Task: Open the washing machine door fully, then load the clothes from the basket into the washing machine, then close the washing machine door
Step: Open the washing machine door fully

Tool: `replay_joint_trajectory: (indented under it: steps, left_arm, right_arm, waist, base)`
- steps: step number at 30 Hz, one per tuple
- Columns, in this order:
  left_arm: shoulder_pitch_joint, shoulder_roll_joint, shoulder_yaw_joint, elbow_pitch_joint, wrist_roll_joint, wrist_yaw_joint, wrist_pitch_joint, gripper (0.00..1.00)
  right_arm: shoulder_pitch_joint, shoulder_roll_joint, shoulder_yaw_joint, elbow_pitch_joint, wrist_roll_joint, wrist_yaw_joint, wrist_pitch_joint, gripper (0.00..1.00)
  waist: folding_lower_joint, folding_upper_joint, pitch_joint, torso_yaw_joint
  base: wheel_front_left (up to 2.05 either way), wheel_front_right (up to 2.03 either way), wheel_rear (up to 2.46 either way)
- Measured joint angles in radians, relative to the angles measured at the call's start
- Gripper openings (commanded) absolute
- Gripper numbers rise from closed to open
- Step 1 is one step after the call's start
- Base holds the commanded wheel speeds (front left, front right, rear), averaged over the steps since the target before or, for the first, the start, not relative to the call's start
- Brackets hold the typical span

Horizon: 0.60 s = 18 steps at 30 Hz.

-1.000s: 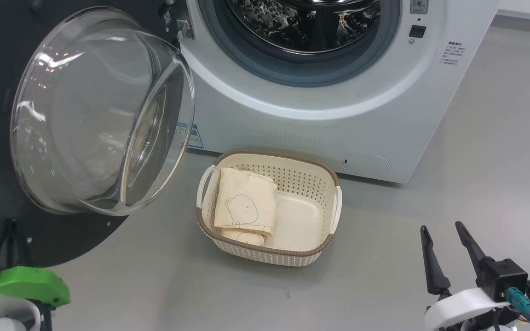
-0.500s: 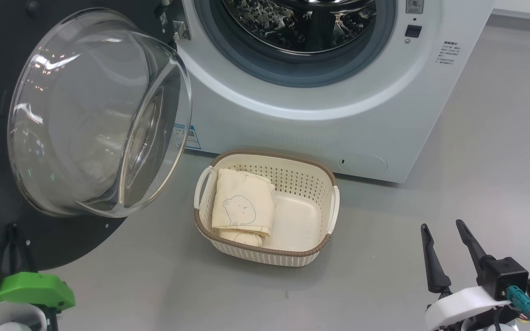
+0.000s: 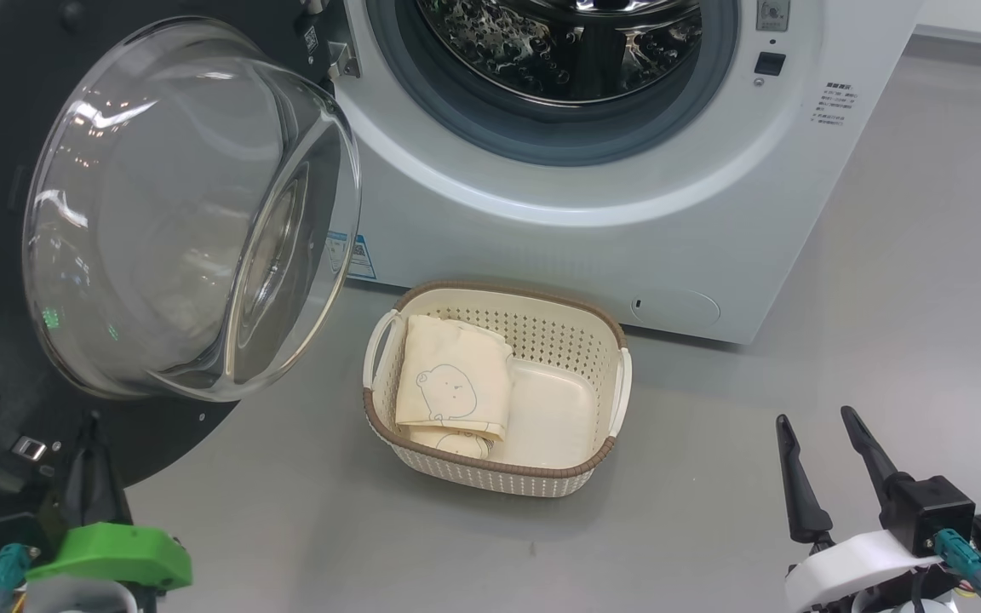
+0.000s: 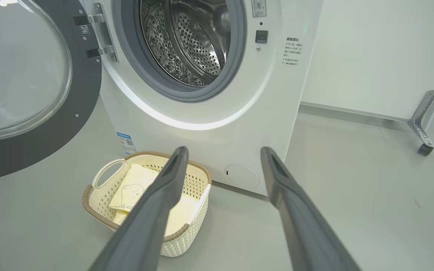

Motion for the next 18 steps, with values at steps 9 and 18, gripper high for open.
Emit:
replay_joint_trajectory:
  steps: [9,18]
  left_arm:
    - [0.034,-0.01,-0.035,-0.038,0.001,-0.034,0.0,0.45]
    - [0.052,-0.012,-0.078,-0.064,0.01,-0.058,0.0,1.0]
  right_arm:
    - [-0.029,0.004,0.01,-0.003,-0.009,0.012,0.0,1.0]
    - [-0.04,0.012,0.019,-0.002,-0.018,0.021,0.0,1.0]
  waist:
    - [0.0,0.0,0.0,-0.018]
    - [0.0,0.0,-0.007,-0.071]
  base:
    - [0.0,0.0,0.0]
    - [0.0,0.0,0.0]
